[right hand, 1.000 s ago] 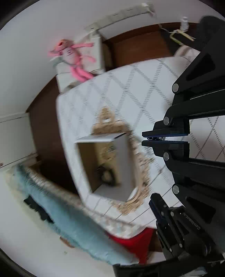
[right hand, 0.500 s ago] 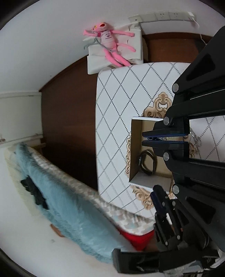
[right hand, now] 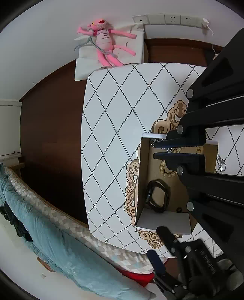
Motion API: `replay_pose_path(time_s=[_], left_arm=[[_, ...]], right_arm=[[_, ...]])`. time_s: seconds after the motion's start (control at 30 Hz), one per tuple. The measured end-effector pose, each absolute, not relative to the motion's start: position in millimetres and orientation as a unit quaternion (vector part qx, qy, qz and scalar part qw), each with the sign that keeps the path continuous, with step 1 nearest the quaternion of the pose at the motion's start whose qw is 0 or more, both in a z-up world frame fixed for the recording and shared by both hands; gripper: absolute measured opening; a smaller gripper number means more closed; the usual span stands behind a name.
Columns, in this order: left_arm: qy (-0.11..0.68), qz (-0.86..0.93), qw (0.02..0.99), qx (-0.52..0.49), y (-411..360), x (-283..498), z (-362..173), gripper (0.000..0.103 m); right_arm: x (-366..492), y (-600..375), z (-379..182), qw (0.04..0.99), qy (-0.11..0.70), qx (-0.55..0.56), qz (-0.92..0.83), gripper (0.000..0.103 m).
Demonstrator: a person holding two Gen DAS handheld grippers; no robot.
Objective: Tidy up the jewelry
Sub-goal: 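Drop the chain bracelet from the right tool into the box while the left tool drops the ring in, then grasp the silver chain necklace with the right tool while the left tool grasps another black ring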
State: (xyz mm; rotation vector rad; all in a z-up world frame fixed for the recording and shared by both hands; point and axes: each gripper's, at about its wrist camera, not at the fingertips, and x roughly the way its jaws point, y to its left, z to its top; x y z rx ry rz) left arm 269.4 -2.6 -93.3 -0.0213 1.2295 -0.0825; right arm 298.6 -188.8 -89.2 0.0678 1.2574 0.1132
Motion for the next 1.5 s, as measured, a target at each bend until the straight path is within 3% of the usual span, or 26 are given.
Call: replay_pose_path(time_s=[0.03, 0.07, 0.13, 0.17, 0.2, 0.37, 0.9, 1.17, 1.23, 1.3, 1.43, 1.5], left_arm=[[0.574, -0.035, 0.818, -0.008, -2, 269, -93, 0.099], [0.570, -0.030, 0.821, -0.004, 0, 267, -92, 0.099], [0.567, -0.023, 0.823, 0.002, 1, 265, -93, 0.100], [0.563, -0.020, 0.826, 0.006, 1, 262, -94, 0.102], [0.558, -0.018, 0.830, 0.011, 1, 259, -95, 0.103], [0.552, -0.007, 0.833, 0.019, 4, 250, -101, 0.103], [0.502, 0.009, 0.864, 0.035, 6, 214, -52, 0.103], [0.531, 0.042, 0.846, 0.038, 23, 165, -93, 0.103], [0.546, 0.049, 0.836, 0.038, 28, 156, -112, 0.103], [0.566, 0.057, 0.822, 0.034, 34, 152, -133, 0.103], [0.584, 0.059, 0.809, 0.032, 36, 147, -158, 0.103], [0.586, 0.053, 0.808, 0.033, 33, 145, -165, 0.103]], right_arm=[[297, -191, -89, 0.807, 0.587, 0.031, 0.051, 0.014], [296, -191, -89, 0.808, 0.587, 0.026, 0.047, 0.024], [293, -190, -90, 0.810, 0.585, 0.010, 0.036, 0.051], [290, -190, -92, 0.811, 0.584, 0.001, 0.028, 0.072], [287, -190, -93, 0.811, 0.585, -0.004, 0.023, 0.086], [270, -186, -106, 0.811, 0.584, -0.042, -0.009, 0.101], [227, -192, -52, 0.853, 0.522, 0.021, -0.007, 0.103], [172, -209, -102, 0.827, 0.555, 0.090, -0.018, 0.102], [165, -211, -126, 0.815, 0.568, 0.108, -0.020, 0.098], [161, -211, -145, 0.808, 0.577, 0.115, -0.023, 0.086], [161, -206, -177, 0.801, 0.584, 0.123, -0.029, 0.081], [162, -202, -190, 0.800, 0.587, 0.117, -0.035, 0.073]])
